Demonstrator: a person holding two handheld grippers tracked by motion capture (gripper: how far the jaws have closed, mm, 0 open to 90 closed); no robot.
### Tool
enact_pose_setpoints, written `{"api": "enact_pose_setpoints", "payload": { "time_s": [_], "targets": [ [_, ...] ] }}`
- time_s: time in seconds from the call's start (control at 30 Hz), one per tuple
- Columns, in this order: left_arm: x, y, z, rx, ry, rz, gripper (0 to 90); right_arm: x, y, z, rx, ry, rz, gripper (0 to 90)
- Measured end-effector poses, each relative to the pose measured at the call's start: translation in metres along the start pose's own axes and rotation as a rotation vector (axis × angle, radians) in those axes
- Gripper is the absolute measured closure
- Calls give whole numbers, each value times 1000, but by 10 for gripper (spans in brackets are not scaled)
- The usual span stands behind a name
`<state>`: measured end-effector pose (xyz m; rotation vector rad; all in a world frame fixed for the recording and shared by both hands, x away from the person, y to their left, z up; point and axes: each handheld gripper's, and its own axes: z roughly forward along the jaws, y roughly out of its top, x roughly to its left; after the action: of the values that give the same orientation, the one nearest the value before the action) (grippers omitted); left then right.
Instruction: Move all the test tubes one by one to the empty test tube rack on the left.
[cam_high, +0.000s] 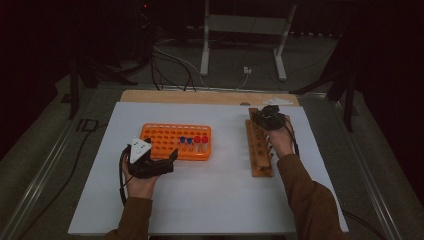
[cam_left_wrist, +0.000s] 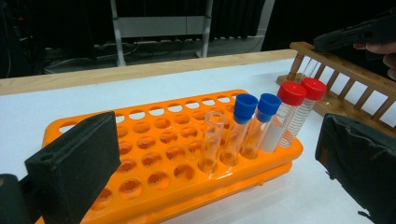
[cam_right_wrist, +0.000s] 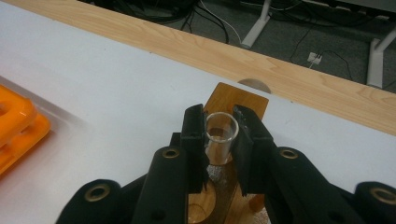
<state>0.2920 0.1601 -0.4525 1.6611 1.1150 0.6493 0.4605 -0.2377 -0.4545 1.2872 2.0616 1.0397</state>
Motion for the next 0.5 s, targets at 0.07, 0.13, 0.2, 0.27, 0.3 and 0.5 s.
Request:
{"api": "enact_pose_setpoints", "payload": {
  "time_s": [0.07,0.13,0.2,0.27,0.3,0.5],
  "targets": [
    [0,0,0,1,0,2,5,0,0,-3,-11,1,8,765],
    [0,0,1,2,0,0,5,2,2,-7,-27,-3,7,765],
    [0,0,1,1,0,1,6,3,4,-11,-42,-5,4,765],
    [-1,0,1,2,1,2,5,3,6,-15,-52,-8,0,765],
    [-1,0,1,2,1,1,5,2,6,-17,-59,-7,2,765],
    [-1,-1,3,10,0,0,5,3,9,-30,-92,-11,11,765]
  ]
}}
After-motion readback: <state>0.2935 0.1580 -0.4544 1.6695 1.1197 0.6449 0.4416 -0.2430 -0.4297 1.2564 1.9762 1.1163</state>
